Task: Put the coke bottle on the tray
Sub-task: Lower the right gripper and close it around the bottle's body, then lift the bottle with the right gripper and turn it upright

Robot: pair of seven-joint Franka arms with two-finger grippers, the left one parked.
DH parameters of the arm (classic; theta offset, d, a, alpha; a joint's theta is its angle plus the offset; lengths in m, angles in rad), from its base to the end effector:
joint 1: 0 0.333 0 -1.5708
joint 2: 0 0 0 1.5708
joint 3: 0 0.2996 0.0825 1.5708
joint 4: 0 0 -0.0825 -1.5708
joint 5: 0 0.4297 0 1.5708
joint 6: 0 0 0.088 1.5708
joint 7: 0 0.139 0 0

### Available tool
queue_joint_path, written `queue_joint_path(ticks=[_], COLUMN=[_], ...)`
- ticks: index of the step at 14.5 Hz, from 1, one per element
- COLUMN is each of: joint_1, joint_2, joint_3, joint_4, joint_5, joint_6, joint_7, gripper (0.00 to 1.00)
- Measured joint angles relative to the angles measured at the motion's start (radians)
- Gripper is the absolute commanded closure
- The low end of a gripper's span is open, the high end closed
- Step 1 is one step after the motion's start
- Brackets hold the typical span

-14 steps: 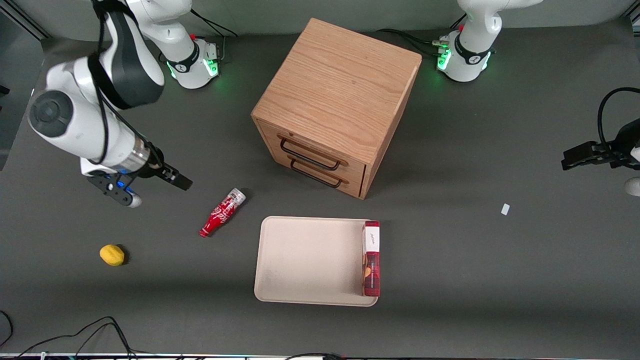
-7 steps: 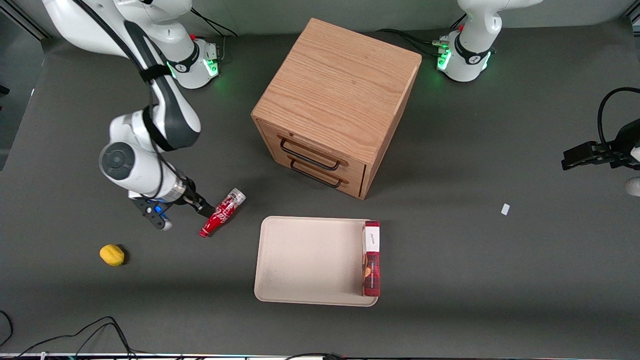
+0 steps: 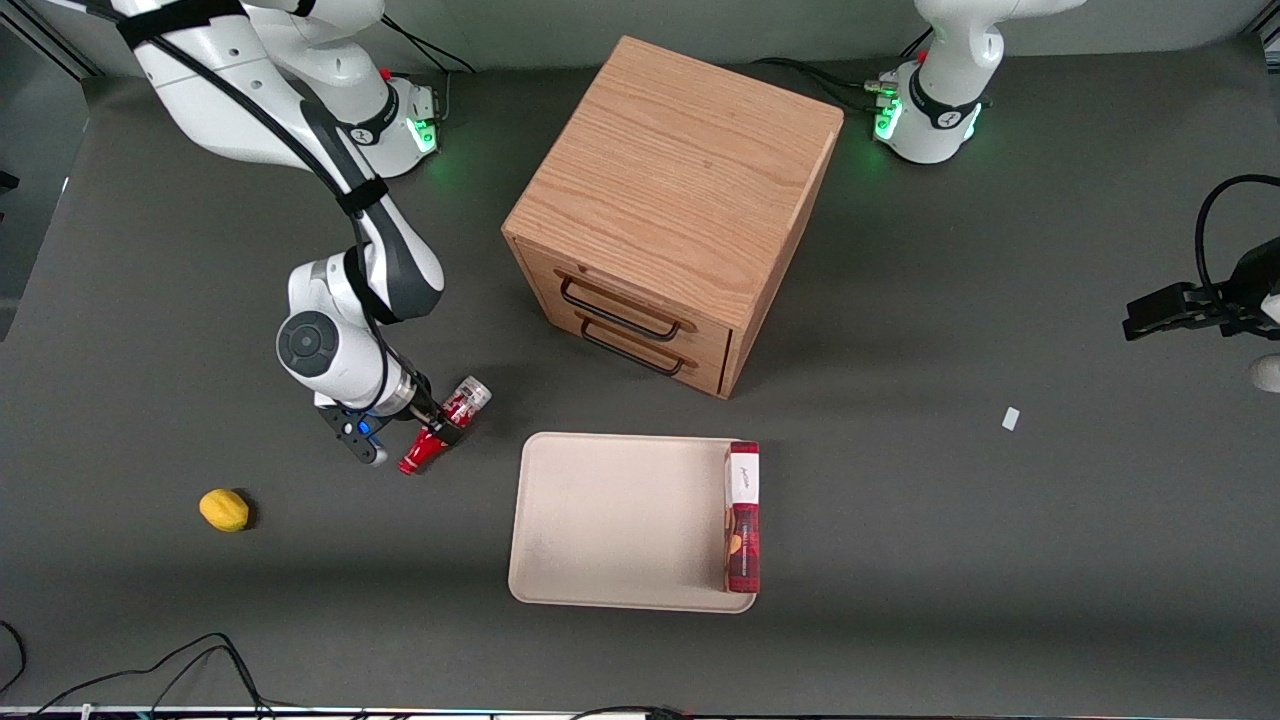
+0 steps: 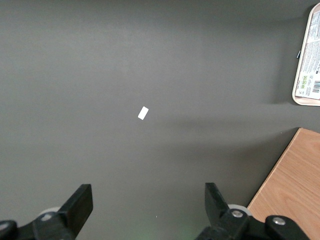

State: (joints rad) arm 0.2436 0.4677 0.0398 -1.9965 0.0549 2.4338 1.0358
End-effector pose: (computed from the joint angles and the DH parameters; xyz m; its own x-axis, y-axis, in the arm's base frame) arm 0.6006 0.1771 0.1388 0.6964 -0.7151 -0.0611 -0.7164 -0.6977 0.0005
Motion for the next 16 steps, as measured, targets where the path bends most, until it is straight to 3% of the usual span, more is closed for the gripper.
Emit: queue_joint_path(ticks=[8,10,12,13,16], joint_1=[-0.001,-0.001,-0.001,-0.001,-0.001], joint_2=[0.061,0.070,0.073,0.073,0.073], joint_3=[-0.002,-0.002,-0.002,-0.002,-0.002], joint_4=[-0.002,-0.002,-0.002,-0.002,0.000], joint_5=[0.000,0.000,0.000,0.000,0.000], joint_6=[0.101,0.119,0.122,0.122,0.122], joint_7=[0.000,0.000,0.000,0.000,0.000], gripper=[0.02,0.19,0.50,0.60,0.74])
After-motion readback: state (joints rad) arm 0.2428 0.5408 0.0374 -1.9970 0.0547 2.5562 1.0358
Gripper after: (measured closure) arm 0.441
